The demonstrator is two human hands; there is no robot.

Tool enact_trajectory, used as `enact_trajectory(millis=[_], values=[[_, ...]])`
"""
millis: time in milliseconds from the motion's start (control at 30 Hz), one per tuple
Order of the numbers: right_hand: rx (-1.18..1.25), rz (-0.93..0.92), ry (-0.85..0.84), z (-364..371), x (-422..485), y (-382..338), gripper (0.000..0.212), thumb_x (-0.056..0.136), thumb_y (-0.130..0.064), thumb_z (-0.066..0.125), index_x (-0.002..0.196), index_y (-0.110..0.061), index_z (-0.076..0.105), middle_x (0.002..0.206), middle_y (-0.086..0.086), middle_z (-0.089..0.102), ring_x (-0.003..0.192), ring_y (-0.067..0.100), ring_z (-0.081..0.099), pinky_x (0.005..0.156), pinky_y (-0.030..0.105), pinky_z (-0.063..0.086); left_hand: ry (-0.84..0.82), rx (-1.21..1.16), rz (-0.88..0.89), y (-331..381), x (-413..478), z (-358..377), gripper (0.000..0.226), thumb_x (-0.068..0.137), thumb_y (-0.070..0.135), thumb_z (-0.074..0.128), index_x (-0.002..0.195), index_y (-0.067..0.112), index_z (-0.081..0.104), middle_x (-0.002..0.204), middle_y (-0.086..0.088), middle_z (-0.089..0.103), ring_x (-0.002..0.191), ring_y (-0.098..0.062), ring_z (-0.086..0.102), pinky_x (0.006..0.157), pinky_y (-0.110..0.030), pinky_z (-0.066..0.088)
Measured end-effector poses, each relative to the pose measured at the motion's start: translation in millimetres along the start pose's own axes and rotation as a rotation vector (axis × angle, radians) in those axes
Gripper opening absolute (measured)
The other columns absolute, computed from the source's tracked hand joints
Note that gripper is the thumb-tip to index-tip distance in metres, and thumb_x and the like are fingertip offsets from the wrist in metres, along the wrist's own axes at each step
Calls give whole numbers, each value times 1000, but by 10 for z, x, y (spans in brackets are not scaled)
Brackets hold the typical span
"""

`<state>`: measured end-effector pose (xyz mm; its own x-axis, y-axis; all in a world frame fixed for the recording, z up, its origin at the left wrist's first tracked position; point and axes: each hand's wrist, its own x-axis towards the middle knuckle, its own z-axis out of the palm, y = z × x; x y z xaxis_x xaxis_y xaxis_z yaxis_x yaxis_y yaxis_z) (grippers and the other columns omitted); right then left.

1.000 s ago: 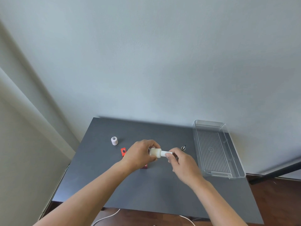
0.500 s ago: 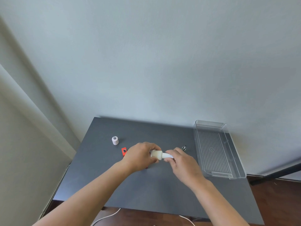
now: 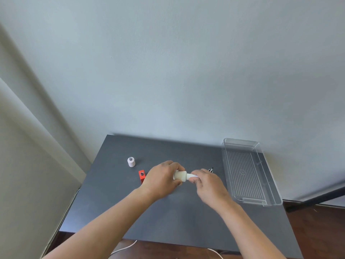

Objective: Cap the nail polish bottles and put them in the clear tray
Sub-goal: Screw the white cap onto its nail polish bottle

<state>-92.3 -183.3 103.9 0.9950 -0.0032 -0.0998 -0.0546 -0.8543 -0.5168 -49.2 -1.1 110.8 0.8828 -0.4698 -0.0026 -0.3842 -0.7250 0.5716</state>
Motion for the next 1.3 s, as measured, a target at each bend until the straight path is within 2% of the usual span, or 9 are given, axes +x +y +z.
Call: enact_trajectory(millis=[433,533,700,800,900,967,1100,1200,1300], values=[[62,65,-34,-40,43,14,16,97,-27,53,102,-25,68,88,-8,58,83,16,52,69,26,34,89,107,92,-38,34,115,25,85,31,62,110,27,62,99,7,62,90,-14,59,62,-24,38],[101,80,-14,-60,34,16,16,97,-28,55,104,-26,69,85,-12,58,78,11,52,61,18,32,95,131,117,-28,55,100,25,86,34,61,110,27,61,99,8,62,90,-14,59,61,-24,35],[246,109,-2,-116,16,-16,8,91,-34,63,95,-34,70,69,-13,58,60,0,51,55,13,40,79,136,130,-37,101,48,24,86,36,60,109,30,59,100,10,60,92,-12,58,61,-23,37],[404,111,-6,-211,14,-17,6,85,-35,71,88,-41,69,69,-9,59,60,10,56,61,28,48,65,87,116,-51,142,12,26,83,35,63,108,30,62,103,12,55,95,-8,55,61,-24,41],[465,108,76,-352,44,59,10,87,-34,69,82,-42,68,74,-13,65,58,5,62,57,15,45,77,-68,27,-106,190,-57,25,81,36,69,104,30,66,99,11,58,94,-9,57,73,-31,52],[456,145,184,-426,93,191,19,90,-24,66,77,-38,68,78,-15,69,68,3,64,63,16,45,92,-153,-46,-185,233,-109,23,79,40,70,100,32,66,95,12,60,89,-6,58,77,-28,51],[404,316,285,-460,215,557,25,91,-12,60,78,-31,69,79,-14,69,76,17,64,73,32,49,100,-197,-135,-371,332,-163,25,76,43,68,99,35,65,91,15,63,86,-1,59,75,-21,48],[359,399,244,-360,303,782,19,90,-7,61,86,-25,69,90,-4,71,84,24,67,81,34,51,83,-218,-202,-493,403,-140,24,74,40,68,98,38,64,89,18,66,85,0,61,75,-23,50],[325,458,158,-156,383,940,16,87,-11,66,102,-16,69,101,5,71,89,23,66,77,28,46,47,-238,-236,-567,481,-80,24,73,42,66,96,40,62,88,19,68,85,2,63,78,-25,52]])
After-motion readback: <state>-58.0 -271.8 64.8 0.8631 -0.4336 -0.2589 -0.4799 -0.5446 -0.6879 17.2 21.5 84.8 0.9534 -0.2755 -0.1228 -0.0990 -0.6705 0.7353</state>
